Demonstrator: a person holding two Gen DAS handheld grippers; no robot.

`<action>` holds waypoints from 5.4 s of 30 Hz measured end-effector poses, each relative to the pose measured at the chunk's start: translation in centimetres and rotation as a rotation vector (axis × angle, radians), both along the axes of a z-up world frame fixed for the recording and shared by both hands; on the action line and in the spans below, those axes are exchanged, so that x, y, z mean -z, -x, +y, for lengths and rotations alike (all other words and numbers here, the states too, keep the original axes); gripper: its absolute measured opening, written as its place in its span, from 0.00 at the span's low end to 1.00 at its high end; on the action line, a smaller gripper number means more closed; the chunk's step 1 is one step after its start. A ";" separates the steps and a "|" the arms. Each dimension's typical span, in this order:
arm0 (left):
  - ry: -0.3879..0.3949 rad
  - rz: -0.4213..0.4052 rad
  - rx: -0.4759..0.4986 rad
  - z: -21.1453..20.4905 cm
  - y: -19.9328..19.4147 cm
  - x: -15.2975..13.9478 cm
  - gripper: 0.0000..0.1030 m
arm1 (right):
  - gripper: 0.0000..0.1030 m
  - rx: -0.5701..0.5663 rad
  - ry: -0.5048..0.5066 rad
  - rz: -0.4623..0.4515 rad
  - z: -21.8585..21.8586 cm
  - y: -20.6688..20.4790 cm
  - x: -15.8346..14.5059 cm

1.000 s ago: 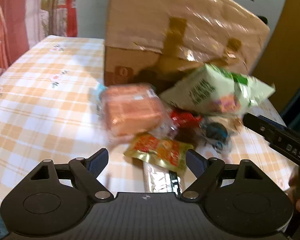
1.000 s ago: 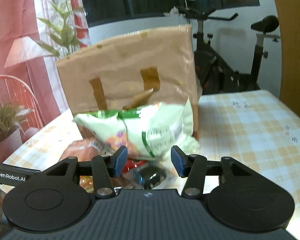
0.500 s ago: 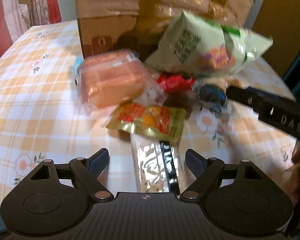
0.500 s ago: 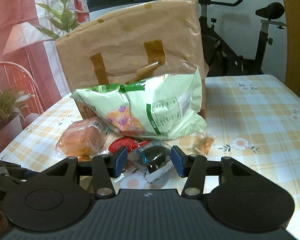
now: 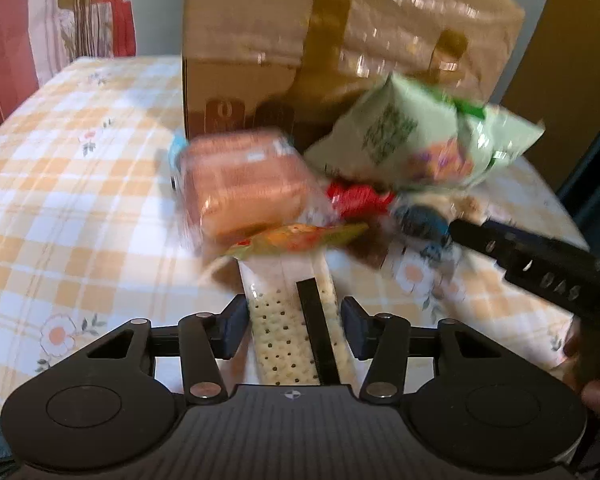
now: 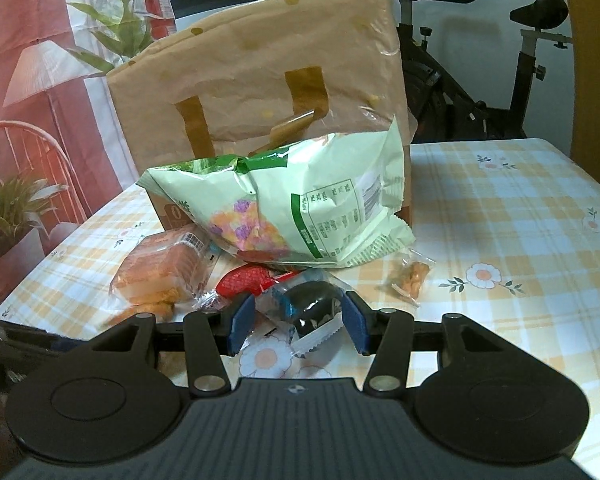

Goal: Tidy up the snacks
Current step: 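Grasp the white cracker packet with the left tool, then grasp the gold spicy snack pouch with the right tool while the left tool holds the crackers, then carry both snacks over the box and open both tools to drop them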

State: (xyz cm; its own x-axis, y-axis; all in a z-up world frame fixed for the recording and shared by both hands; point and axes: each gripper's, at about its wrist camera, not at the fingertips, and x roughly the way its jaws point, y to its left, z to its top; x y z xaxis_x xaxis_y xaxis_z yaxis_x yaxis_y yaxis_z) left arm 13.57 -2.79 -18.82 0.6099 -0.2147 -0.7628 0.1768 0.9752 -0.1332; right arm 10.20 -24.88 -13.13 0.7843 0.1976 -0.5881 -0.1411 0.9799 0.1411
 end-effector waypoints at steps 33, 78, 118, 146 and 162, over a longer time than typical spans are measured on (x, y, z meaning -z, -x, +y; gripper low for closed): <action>0.036 -0.137 -0.119 6.3 0.9 -4.7 0.49 | 0.50 -0.058 0.033 0.015 1.8 -0.1 -0.1; -0.019 -0.029 -0.218 9.5 -0.3 0.5 0.48 | 0.41 -0.422 0.212 0.081 13.0 -0.8 3.7; -0.061 -0.046 -0.154 8.7 0.6 0.3 0.47 | 0.41 -0.395 0.220 0.086 12.0 -0.5 3.5; 0.031 -0.416 -0.050 5.7 -3.3 -14.5 0.47 | 0.41 -0.265 0.022 -0.369 6.6 -2.2 -10.3; -0.009 -0.506 -0.003 -1.8 -16.1 -19.5 0.47 | 0.42 -0.061 0.053 -0.477 0.6 -14.3 -16.4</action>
